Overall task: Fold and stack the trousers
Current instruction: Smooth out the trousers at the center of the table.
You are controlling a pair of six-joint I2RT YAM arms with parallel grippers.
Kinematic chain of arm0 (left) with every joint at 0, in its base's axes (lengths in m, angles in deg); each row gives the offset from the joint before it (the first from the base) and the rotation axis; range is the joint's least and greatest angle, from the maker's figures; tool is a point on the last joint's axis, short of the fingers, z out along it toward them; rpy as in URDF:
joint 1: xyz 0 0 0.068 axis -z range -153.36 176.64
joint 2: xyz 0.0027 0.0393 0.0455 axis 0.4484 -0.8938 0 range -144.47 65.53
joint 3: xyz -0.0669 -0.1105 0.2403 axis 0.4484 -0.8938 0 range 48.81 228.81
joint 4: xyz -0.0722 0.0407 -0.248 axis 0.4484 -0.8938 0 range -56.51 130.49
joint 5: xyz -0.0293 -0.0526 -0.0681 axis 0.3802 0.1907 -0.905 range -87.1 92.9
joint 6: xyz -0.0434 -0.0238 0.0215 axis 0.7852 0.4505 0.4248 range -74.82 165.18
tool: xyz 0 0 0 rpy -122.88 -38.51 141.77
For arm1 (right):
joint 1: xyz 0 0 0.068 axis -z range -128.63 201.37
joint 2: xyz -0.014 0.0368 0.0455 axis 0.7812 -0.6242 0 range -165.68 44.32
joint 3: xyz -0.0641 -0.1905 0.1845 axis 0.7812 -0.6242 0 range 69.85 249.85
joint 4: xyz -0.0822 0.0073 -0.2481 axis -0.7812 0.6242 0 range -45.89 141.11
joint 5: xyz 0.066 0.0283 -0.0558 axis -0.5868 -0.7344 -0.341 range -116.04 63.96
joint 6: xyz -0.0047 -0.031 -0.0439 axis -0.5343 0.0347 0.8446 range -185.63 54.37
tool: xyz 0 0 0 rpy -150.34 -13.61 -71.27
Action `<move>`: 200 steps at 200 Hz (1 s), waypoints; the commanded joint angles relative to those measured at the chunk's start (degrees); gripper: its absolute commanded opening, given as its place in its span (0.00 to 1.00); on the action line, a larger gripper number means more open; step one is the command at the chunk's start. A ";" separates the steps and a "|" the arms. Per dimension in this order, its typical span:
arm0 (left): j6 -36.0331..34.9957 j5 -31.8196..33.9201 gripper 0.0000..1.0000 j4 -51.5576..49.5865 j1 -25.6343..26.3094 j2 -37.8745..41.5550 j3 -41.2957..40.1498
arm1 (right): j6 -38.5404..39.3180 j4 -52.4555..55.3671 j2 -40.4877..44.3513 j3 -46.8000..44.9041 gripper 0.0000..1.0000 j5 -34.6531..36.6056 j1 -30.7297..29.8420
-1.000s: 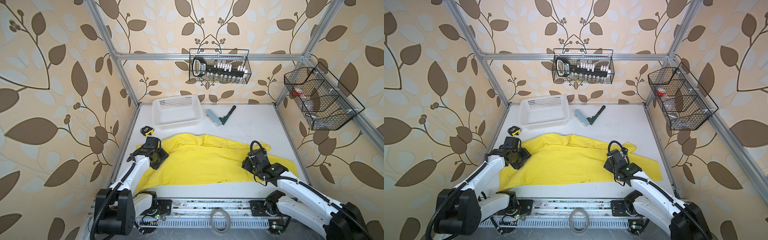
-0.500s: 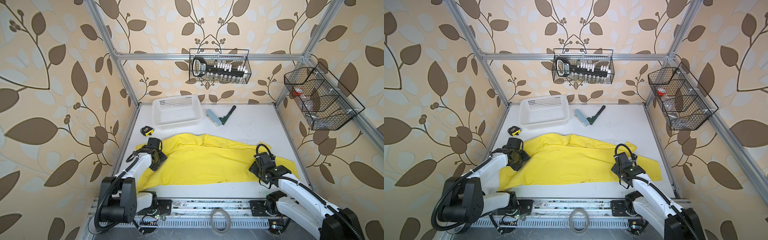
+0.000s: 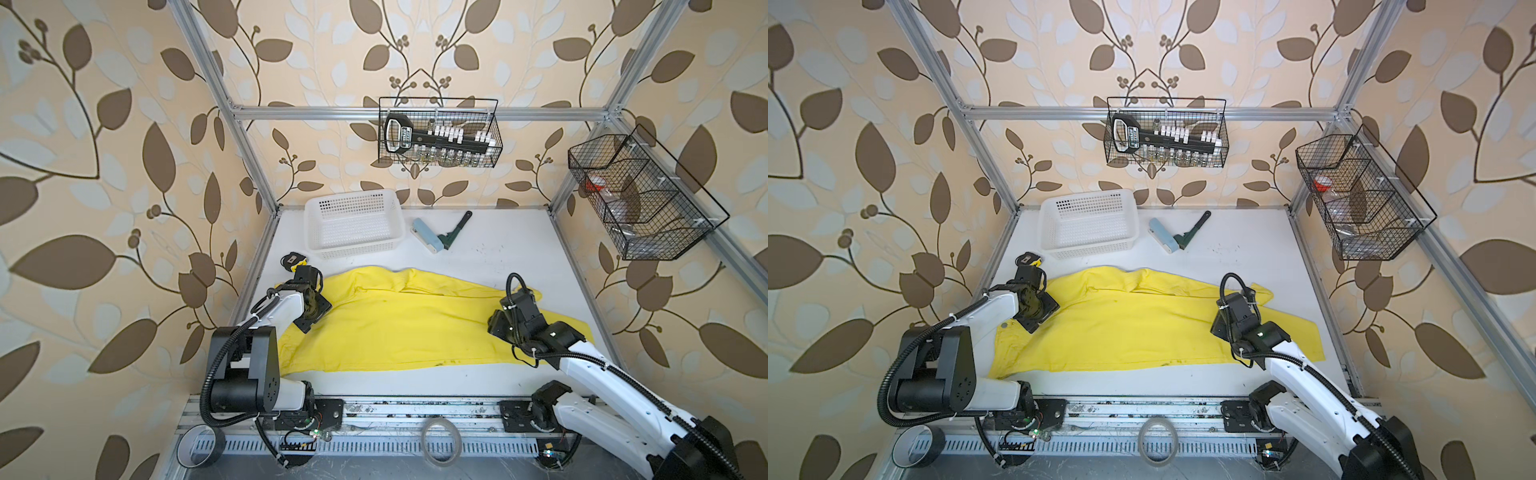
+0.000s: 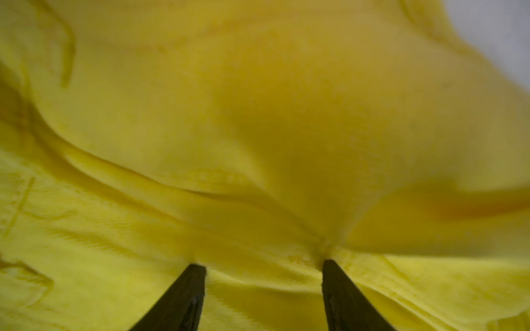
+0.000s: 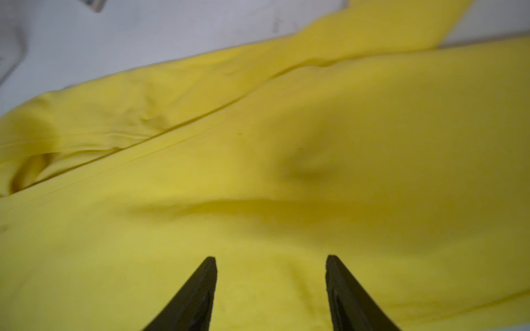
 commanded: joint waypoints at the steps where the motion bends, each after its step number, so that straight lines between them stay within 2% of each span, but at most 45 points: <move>1: -2.31 2.68 0.66 -1.83 -0.74 0.35 4.29 | -0.72 -4.73 -5.94 0.02 0.58 1.81 -5.88; 38: -4.67 1.10 0.68 -4.24 -0.74 0.12 8.70 | -2.37 -11.57 -15.92 -1.83 0.51 1.82 -12.04; 75: -7.09 -3.35 0.75 -5.60 -0.68 1.05 10.53 | -5.54 -9.22 -17.99 -6.29 0.48 1.48 -12.86; 124: -9.28 -5.41 0.84 -8.79 -0.68 4.23 12.34 | -12.82 -1.22 -12.77 -9.77 0.47 0.59 -14.73; 149: -10.85 -4.44 0.91 -10.67 -0.65 4.99 14.68 | -22.52 2.42 -9.59 -11.74 0.48 -0.50 -15.37; 174: -11.88 -4.89 0.92 -10.89 -0.66 4.53 15.88 | -29.02 4.20 -5.33 -14.00 0.50 -0.91 -16.07; 189: -12.31 -5.01 0.98 -10.96 -0.67 3.74 16.57 | -31.86 6.32 -3.28 -13.28 0.49 0.50 -16.07; 200: -12.48 -5.34 0.99 -10.72 -0.70 3.16 16.90 | -34.02 10.22 -2.23 -11.26 0.50 2.50 -16.09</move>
